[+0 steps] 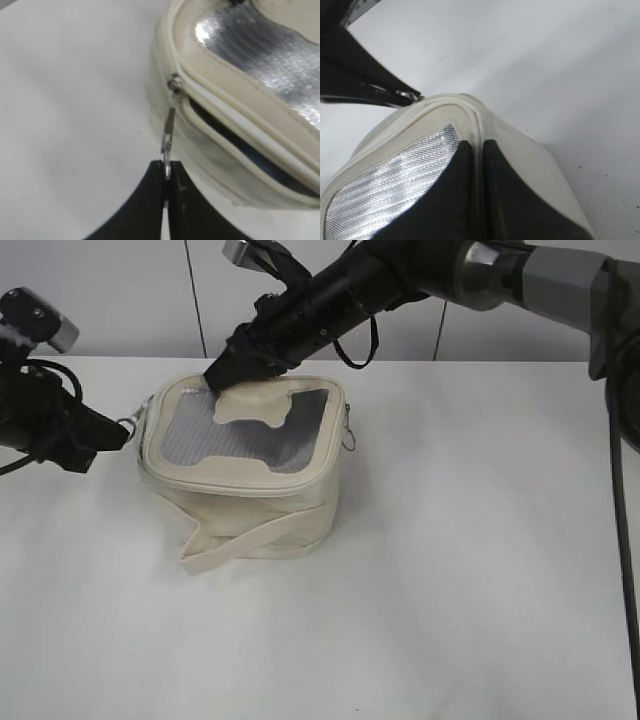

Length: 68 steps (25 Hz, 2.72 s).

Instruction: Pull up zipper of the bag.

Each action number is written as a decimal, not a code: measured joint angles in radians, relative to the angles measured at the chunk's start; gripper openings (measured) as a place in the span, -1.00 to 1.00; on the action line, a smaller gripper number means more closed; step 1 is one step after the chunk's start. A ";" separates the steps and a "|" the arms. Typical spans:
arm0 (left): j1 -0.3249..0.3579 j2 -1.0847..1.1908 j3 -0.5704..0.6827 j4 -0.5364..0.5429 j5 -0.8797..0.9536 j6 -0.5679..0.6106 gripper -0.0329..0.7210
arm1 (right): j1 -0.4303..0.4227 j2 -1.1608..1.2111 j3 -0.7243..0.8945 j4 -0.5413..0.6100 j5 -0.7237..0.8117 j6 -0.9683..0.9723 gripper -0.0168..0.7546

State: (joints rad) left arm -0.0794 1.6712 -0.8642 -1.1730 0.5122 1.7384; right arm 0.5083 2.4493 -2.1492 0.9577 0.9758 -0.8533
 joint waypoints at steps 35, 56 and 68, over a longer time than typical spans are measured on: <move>-0.448 -0.266 0.165 0.282 0.004 -0.575 -0.92 | -0.001 0.002 0.000 0.030 -0.003 0.141 -0.85; -0.029 -0.231 -0.083 0.330 0.260 -0.661 -0.09 | -0.282 -0.193 0.145 -0.176 0.161 0.349 -0.08; -0.144 0.375 -0.900 0.167 0.655 -0.520 0.01 | -0.318 -0.687 1.296 0.785 -0.341 -0.866 0.10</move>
State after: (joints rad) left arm -0.2233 2.0460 -1.7639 -1.0060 1.1668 1.2182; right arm 0.1903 1.7621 -0.8536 1.7431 0.6346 -1.7190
